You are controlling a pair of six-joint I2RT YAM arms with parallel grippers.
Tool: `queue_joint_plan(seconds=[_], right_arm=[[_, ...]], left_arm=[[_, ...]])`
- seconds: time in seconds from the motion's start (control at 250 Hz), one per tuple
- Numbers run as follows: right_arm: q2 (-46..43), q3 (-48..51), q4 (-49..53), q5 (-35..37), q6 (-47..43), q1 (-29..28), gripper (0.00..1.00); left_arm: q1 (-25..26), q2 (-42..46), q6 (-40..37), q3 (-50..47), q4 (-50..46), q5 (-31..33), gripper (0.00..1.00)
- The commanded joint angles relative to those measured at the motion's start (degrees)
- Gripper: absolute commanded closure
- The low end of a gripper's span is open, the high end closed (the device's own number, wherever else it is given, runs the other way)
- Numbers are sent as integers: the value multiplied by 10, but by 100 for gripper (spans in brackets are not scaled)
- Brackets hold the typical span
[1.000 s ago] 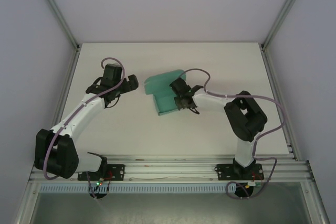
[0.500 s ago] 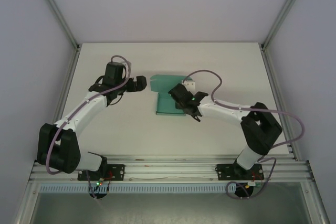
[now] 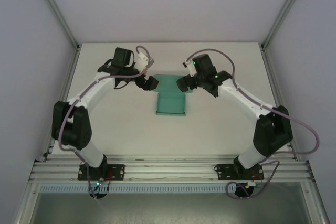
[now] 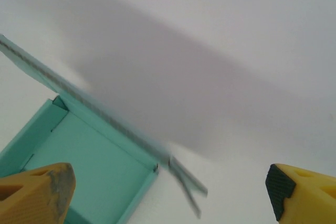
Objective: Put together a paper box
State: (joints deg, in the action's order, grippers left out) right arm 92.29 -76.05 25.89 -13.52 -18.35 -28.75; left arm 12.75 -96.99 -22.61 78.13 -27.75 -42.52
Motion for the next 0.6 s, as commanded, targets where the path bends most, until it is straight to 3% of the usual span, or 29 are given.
queue_joint_plan(seconds=[0.0, 0.128, 0.336, 0.424, 0.596], right_arm=[[58, -57, 92, -88, -109, 17, 16], [84, -74, 111, -96, -135, 27, 27], [101, -79, 119, -62, -141, 32, 50], [104, -83, 131, -55, -134, 33, 60], [103, -76, 130, -37, -126, 32, 79]], left_arm=[[5, -48, -111, 70, -130, -30, 10], [7, -88, -130, 119, -172, -9, 19], [16, -116, -143, 148, -191, 18, 51], [22, -118, -146, 149, -190, 24, 57], [32, -120, -137, 146, -183, 44, 82]])
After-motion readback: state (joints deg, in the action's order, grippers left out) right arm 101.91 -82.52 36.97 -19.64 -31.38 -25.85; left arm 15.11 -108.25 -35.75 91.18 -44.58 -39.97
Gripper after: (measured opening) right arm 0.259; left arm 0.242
